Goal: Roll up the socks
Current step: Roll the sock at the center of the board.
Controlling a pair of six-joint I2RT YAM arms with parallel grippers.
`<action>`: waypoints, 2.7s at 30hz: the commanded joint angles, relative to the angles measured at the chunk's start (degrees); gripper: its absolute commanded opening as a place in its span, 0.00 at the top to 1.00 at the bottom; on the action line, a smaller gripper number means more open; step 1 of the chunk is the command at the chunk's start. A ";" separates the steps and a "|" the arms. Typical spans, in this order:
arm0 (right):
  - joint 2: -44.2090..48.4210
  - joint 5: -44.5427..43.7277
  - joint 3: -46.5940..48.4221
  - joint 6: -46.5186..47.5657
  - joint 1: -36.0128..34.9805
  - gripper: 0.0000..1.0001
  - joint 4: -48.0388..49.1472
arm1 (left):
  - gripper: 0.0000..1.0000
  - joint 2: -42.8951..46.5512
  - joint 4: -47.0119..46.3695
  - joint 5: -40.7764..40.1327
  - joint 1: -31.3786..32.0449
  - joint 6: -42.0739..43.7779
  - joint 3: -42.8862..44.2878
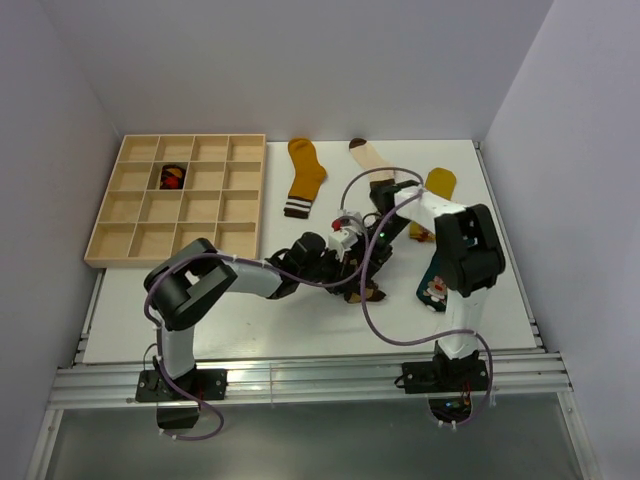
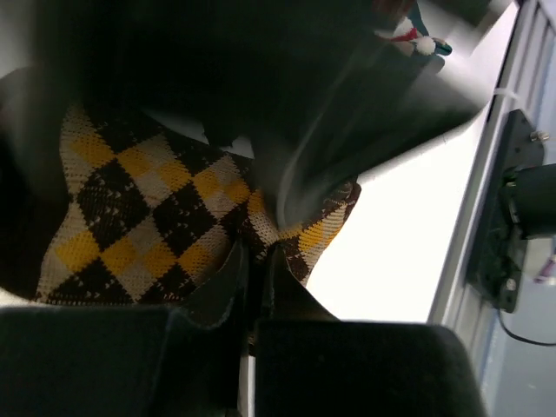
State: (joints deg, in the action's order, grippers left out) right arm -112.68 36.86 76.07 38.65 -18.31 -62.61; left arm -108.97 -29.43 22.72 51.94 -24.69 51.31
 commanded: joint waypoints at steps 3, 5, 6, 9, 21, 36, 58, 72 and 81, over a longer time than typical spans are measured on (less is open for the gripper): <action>10.89 2.60 -3.20 -6.13 5.82 0.42 13.30 | 1.00 -1.95 4.38 3.73 -2.81 -2.91 -1.83; 13.18 2.95 -4.26 -5.79 7.49 0.41 15.05 | 1.00 -2.91 8.15 4.61 -3.34 -3.00 0.44; 15.63 2.87 -5.66 -5.78 9.15 0.41 16.02 | 1.00 -3.26 9.38 5.83 -3.60 -3.17 1.24; 19.59 3.30 -9.26 -3.77 11.88 0.40 18.92 | 1.00 -4.06 11.93 8.03 -4.74 -5.54 3.09; 37.35 3.42 -24.80 13.72 10.93 0.32 23.40 | 1.00 -12.75 21.97 23.41 -10.81 -19.95 10.74; 52.30 -13.83 -48.11 20.23 -12.27 0.23 47.39 | 1.00 -18.74 25.83 27.82 -11.16 -23.30 14.43; 40.62 -23.42 -46.99 21.11 -21.95 0.79 50.69 | 0.89 -15.85 31.89 25.82 -11.34 -18.04 18.12; 29.91 -11.03 -29.07 22.87 -13.35 0.80 22.28 | 0.54 10.16 3.25 2.81 -14.33 -27.68 -3.30; 3.55 -4.87 -5.26 28.23 -8.15 0.79 -3.29 | 0.54 24.75 -12.23 -13.55 -12.49 -26.48 -23.17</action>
State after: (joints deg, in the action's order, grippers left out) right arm -102.02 29.87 65.06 63.83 -27.66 -53.89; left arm -88.33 -34.68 18.90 37.93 -54.19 30.46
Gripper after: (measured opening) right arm 0.318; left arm 0.461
